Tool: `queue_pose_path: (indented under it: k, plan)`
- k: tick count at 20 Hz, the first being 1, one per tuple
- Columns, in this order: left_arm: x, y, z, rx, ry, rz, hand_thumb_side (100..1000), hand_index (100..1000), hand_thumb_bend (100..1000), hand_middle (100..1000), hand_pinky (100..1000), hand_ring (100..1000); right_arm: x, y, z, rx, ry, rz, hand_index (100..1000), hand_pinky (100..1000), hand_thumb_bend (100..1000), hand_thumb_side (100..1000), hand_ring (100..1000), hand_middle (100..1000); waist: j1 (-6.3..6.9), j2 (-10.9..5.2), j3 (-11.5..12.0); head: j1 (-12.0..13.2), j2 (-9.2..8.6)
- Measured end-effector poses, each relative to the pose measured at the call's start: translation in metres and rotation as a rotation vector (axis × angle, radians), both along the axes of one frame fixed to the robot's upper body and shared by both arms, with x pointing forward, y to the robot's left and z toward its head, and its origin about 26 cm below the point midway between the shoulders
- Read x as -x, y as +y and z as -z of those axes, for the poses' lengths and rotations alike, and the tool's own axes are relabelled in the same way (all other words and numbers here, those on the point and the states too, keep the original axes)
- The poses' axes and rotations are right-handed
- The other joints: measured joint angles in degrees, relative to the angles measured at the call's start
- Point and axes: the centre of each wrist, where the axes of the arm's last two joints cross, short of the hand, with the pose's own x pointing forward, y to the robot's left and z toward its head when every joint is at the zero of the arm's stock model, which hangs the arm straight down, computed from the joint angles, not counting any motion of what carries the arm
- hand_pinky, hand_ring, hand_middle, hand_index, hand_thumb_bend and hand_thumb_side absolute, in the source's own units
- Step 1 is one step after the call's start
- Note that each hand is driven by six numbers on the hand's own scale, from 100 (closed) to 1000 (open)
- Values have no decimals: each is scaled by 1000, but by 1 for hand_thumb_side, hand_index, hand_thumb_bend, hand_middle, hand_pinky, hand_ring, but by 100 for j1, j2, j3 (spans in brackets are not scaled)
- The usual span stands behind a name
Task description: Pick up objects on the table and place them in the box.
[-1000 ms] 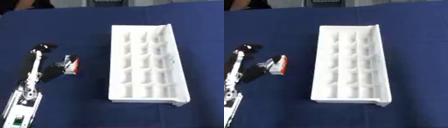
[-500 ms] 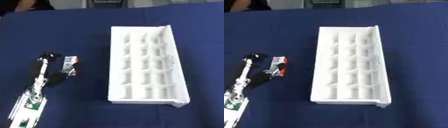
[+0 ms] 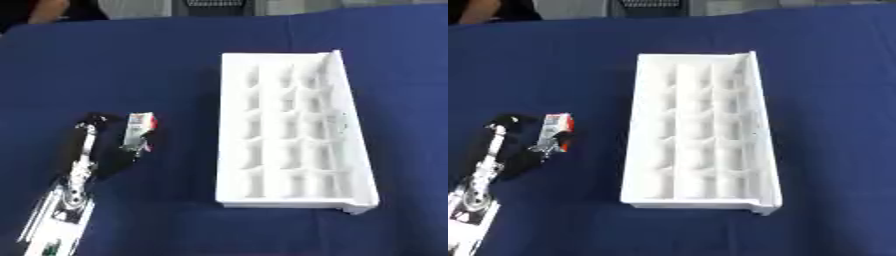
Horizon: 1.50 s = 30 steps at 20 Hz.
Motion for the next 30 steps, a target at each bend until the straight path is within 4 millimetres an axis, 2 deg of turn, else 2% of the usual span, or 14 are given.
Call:
queue_pose_path:
  k: [8,16,30]
  plan:
    - [0,0,-1,-50,23,-5,600,733,818,815,759,806,0,0,0,0,0,-1,805,602,100,960,662,701,4,0,-4,1,-1]
    - [-1,12,-9,-121,84,14,608,722,820,817,771,806,0,1,1,4,7,-9,806,603,100,961,663,701,108,-54,-18,0,-1]
    - [-2,10,-14,-132,101,31,619,715,823,816,780,806,0,1,1,6,12,-11,806,603,100,962,663,702,139,-75,-22,0,-1]
